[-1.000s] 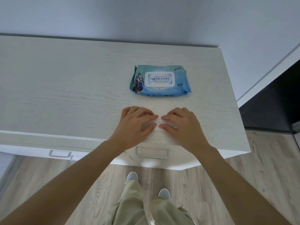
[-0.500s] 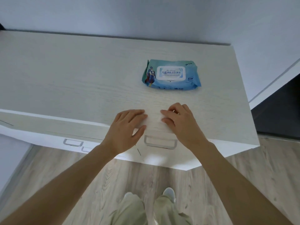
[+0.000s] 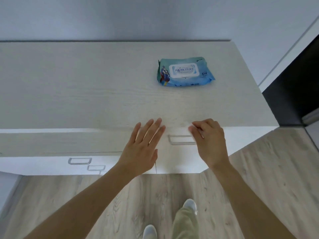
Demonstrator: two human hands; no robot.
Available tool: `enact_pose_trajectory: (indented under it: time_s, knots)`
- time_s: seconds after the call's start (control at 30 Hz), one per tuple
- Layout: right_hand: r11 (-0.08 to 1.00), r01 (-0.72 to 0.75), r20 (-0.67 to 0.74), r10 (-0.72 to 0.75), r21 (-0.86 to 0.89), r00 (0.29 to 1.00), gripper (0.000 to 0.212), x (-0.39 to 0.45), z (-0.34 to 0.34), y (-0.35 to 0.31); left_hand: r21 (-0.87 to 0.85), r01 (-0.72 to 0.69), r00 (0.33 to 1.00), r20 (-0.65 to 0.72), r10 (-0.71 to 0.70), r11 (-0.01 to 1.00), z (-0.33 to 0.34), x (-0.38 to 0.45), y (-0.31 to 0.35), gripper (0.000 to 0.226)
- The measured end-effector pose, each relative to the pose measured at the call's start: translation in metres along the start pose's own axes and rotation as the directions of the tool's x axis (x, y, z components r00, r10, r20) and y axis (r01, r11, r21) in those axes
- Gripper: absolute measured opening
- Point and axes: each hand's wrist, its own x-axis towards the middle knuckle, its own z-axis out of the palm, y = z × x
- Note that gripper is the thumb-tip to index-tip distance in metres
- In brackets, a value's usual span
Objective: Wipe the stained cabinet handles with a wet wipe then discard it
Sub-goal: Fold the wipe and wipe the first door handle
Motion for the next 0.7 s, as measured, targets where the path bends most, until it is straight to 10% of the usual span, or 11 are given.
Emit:
enact_pose_trajectory:
  time_s: [0.33, 0.7]
  knots:
    - [0.978, -0.164, -0.058, 0.172, 0.126, 0.983, 0.010, -0.040, 0.004, 0.016, 0.132, 0.035, 0.994, -0.112, -0.020, 0.991, 0.035, -0.012, 0.010, 0.096]
    - [0.961, 0.183, -0.401, -0.087, 0.208, 0.912, 0.014, -0.048, 0.054, 0.064, 0.202, 0.165, 0.818, -0.574, -0.020, 0.965, 0.113, 0.020, 0.015, 0.105]
